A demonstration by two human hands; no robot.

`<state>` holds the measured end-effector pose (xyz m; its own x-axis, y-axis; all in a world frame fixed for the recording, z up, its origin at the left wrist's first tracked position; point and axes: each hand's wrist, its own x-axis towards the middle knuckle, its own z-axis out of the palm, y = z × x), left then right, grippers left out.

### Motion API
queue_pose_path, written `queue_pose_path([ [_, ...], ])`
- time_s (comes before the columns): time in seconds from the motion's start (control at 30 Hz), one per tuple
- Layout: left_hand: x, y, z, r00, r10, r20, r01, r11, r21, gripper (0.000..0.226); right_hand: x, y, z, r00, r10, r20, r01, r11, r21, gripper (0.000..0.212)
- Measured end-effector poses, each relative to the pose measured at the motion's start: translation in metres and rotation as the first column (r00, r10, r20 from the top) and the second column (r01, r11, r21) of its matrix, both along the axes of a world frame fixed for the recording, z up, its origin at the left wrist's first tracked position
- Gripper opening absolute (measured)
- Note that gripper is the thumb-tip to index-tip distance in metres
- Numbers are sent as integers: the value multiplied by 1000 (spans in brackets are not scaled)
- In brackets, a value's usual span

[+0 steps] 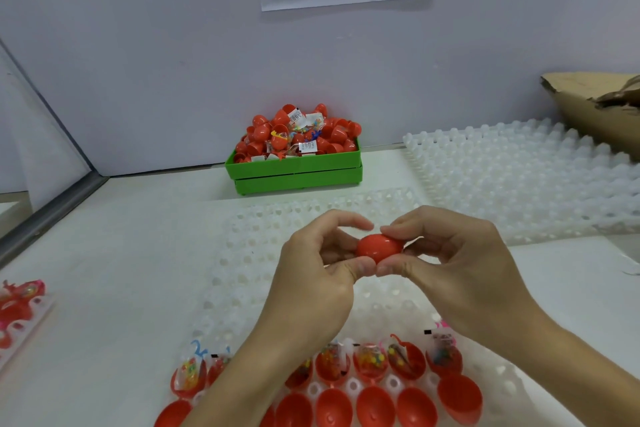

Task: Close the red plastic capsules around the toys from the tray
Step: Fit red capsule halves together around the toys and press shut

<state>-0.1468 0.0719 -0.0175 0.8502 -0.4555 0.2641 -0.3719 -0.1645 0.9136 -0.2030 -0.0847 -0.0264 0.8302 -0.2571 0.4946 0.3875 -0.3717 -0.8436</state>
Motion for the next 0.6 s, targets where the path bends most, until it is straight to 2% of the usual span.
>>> queue_pose_path([
  [0.1, -1, 1, 2, 990, -116, -84, 110, 991, -72, 33, -3, 0, 3, 999, 44, 29, -43, 998, -43, 44],
  [0.17, 1, 1, 4, 955, -188, -230, 122, 954, -272, 22, -5, -3, 5, 996, 85, 35, -87, 994, 64, 54],
  [0.23, 2, 2, 8, 855, -301, -422, 51, 859, -509, 26, -5, -7, 7, 997, 66, 45, -72, 985, 159, 53],
  [0.33, 4, 6, 15, 744, -422, -518, -76, 717, -693, 31, -6, -12, 8, 1000, 2, 29, -8, 978, 210, 44],
  [0.4, 5, 9, 18, 736, -433, -521, -115, 679, -725, 30, -5, -15, 7, 1000, -25, 3, 23, 975, 223, 40],
  [0.47, 7, 11, 18, 758, -398, -517, -129, 685, -717, 30, -5, -16, 6, 999, -41, -17, 44, 972, 229, 38],
  [0.53, 8, 11, 18, 809, -327, -489, -121, 721, -682, 29, -4, -17, 4, 998, -49, -26, 53, 973, 224, 34],
  [0.6, 9, 9, 14, 898, -164, -408, -119, 802, -585, 25, -4, -18, 2, 999, -34, -30, 39, 977, 208, 28],
])
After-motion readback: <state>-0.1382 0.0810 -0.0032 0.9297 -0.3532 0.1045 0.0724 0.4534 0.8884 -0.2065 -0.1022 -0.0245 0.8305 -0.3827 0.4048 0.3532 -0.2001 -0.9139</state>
